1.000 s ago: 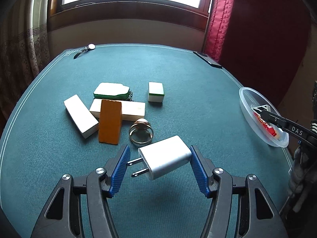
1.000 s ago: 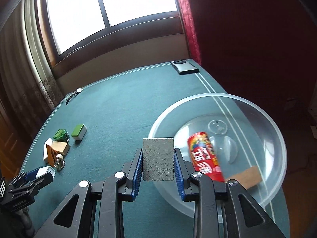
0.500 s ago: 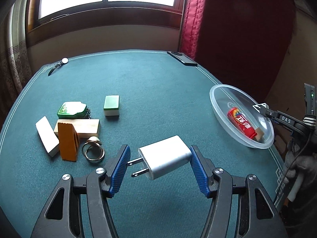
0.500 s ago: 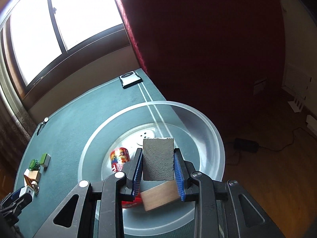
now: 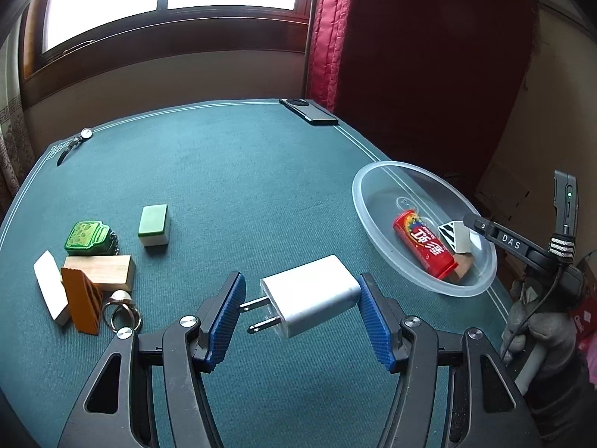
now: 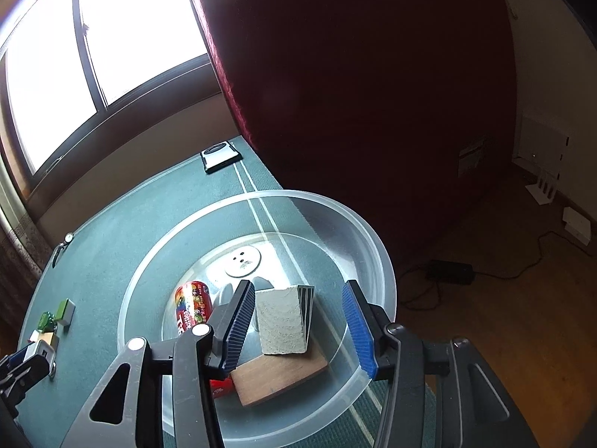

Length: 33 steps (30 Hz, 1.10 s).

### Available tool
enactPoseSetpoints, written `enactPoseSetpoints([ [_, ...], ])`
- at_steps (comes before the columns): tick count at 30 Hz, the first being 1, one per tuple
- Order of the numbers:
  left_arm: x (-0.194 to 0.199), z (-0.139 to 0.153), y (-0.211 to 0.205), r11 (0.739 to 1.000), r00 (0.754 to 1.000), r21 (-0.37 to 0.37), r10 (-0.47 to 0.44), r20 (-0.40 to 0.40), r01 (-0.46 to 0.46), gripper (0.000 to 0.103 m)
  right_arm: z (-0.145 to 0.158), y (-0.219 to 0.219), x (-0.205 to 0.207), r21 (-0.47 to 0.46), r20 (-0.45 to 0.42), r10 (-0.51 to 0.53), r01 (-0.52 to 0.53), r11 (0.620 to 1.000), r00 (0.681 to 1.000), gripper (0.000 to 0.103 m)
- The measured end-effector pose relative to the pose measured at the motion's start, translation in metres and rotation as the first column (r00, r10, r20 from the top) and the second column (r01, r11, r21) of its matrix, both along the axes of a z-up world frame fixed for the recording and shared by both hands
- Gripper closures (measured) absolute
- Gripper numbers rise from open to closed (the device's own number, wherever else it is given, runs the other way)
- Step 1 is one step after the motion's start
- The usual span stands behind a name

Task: Organize rigid objects
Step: 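Carry the sponge block into the bowl with the right tool while the left tool carries the charger, then open both tools to release the charger and sponge block in the bowl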

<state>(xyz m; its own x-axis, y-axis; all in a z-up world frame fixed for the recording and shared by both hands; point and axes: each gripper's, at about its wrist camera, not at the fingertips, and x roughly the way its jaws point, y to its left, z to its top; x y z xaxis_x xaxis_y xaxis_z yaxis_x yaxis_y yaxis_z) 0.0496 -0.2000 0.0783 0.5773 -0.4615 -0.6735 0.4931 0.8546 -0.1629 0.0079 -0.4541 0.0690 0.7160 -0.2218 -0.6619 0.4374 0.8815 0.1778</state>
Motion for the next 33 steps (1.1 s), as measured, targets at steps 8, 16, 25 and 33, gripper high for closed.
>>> enactPoseSetpoints([
  [8,0.005,0.004,-0.037,0.997,0.997,0.001,-0.075,0.01,0.075,0.041,0.005,0.003,-0.008,-0.034,0.026,-0.012,0.013,0.999,1.0,0.044],
  [16,0.009,0.005,-0.075,0.986,0.987,-0.019,-0.163,0.011,0.163,0.041,0.003,0.003,-0.01,-0.029,0.024,-0.015,0.016,0.999,1.0,0.044],
  [25,0.009,-0.003,-0.115,0.957,0.956,-0.022,-0.289,0.048,0.29,0.041,0.003,-0.001,-0.01,-0.018,0.026,-0.019,0.02,1.0,0.999,0.044],
  [33,0.017,-0.013,-0.117,0.959,0.959,-0.035,-0.281,0.025,0.282,0.032,0.002,-0.001,-0.01,-0.02,0.031,-0.023,0.023,1.0,0.999,0.037],
])
